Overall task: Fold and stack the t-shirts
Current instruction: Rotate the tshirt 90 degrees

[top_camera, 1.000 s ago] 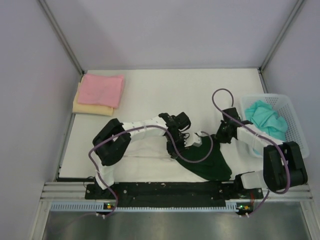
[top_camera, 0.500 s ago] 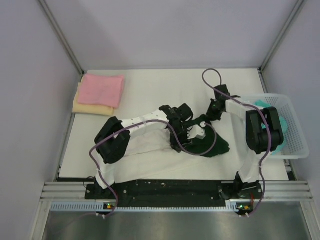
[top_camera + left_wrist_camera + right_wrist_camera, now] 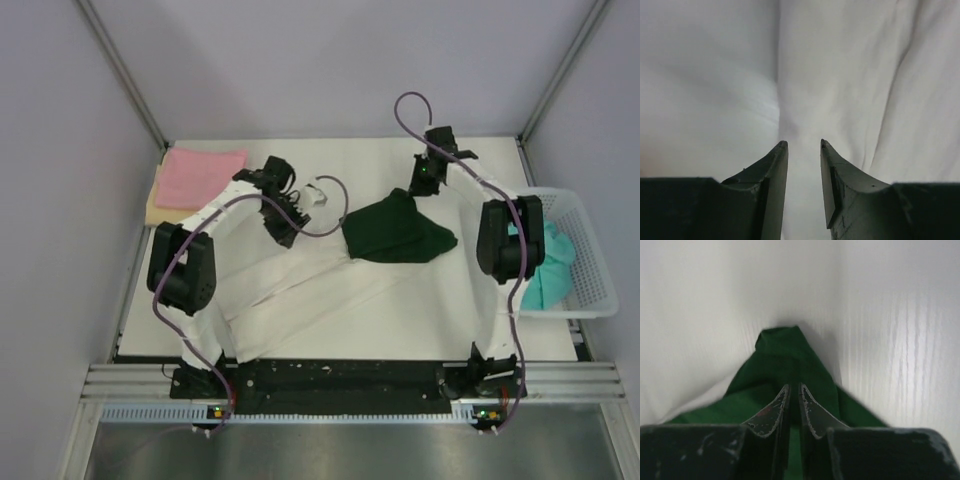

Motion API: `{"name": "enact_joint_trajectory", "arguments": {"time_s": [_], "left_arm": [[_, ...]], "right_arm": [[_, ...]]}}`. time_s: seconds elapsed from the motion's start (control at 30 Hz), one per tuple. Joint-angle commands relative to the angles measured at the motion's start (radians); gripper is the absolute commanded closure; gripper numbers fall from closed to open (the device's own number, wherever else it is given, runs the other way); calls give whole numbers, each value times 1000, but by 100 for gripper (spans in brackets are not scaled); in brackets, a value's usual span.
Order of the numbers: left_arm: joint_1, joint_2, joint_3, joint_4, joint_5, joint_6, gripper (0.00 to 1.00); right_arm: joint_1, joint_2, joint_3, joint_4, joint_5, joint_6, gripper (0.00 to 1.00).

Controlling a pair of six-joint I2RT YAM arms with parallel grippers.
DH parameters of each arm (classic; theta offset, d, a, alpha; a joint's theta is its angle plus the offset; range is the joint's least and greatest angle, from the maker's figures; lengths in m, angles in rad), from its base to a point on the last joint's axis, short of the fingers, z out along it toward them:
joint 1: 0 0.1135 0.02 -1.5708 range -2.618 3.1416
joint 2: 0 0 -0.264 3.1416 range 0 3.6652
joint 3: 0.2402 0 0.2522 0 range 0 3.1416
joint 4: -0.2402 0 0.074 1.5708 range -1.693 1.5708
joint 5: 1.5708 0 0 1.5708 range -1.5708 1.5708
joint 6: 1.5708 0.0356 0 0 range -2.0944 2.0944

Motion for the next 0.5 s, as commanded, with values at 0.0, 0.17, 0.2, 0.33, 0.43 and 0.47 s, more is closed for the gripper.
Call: {"name": "enact_joint_trajectory", "arguments": {"time_s": [0.0,0.17,0.2,0.33,0.43,0.47], "left_arm": [[86,-115,-202,32,-151,29,64],[116,-161,-394,100,-253,72,65],[117,-170,-423,113,-271,77,66],[116,-204,-539,146,-261,115,66],[106,-212,-586,94,-183,149,67],[100,-216,-599,69,-147,172,69]], "right_arm": [[0,-257,-186,-30,39,-43,89],[0,-399,-494,-14,61,23,94],[-2,-405,-549,-1,55,37,96],[-2,-341,-637,43,39,52,98],[-6,-264,-599,48,64,57,99],[-8,-243,-564,48,90,54,100]]}}
